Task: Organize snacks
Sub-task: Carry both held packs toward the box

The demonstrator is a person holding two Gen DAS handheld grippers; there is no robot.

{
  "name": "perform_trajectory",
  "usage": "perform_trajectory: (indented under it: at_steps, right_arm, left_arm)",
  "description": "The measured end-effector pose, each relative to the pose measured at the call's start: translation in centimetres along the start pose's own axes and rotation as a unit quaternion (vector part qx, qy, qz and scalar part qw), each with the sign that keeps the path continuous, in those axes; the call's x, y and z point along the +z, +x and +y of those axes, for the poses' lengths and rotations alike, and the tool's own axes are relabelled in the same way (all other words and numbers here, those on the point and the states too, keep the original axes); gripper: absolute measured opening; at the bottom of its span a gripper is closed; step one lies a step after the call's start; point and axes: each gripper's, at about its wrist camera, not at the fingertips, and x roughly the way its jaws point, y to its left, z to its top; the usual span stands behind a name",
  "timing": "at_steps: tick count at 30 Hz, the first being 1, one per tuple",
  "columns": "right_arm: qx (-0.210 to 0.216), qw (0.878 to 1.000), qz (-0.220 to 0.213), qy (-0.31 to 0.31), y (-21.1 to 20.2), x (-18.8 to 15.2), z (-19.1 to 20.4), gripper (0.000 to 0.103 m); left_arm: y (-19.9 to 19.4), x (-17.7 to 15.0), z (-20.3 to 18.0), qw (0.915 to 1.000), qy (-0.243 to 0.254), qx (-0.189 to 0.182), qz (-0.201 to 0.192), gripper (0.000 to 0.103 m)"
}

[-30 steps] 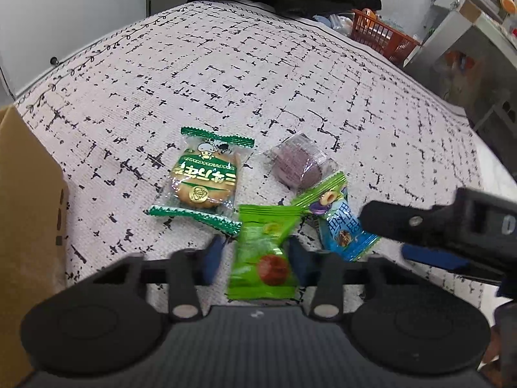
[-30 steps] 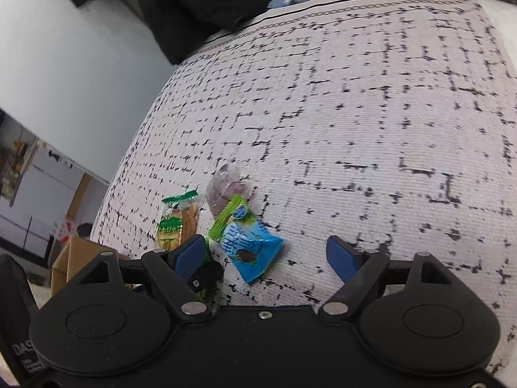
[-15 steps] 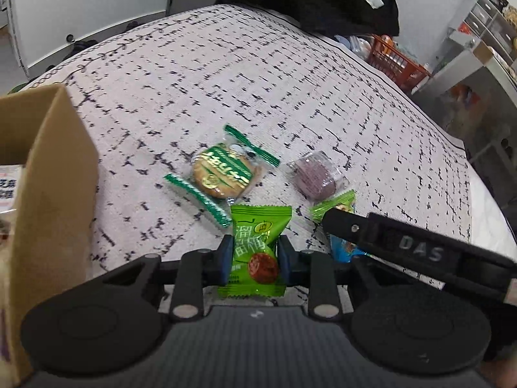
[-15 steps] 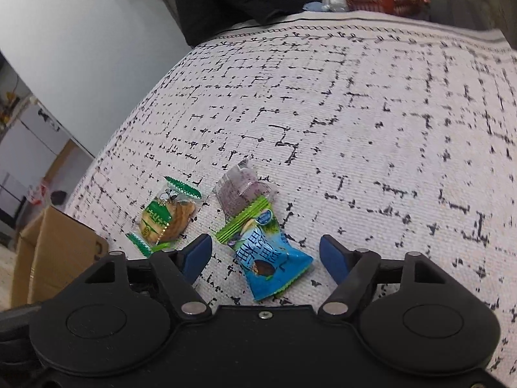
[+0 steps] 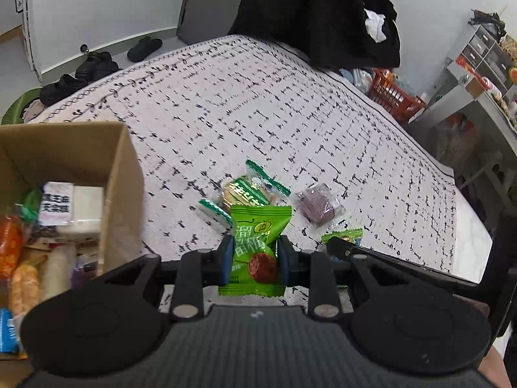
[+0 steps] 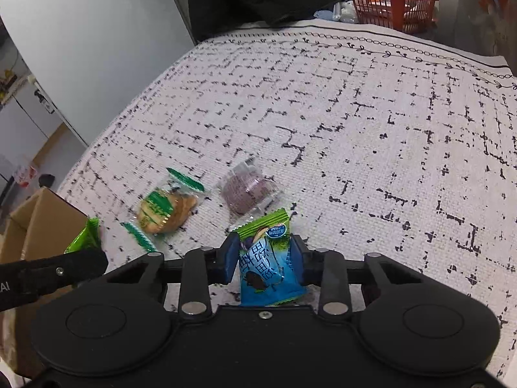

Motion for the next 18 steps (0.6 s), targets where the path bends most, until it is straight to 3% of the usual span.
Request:
perform_trajectory:
  at_steps: [8, 18]
  right_arm:
    - [0.019, 0.999, -0.038, 0.003, -2.5, 0.8, 1.6, 0.03]
    - [0.044, 0.996, -0.075, -0.01, -5.2, 1.4, 6.3, 0.03]
  left_arm:
    - [-3.5, 0.7, 1.6, 0.9996, -0.006, 0.005, -0.026, 0.028]
    - [-7.3, 1.6, 5.3, 0.9978, -0.027, 0.026, -0.055, 0.028]
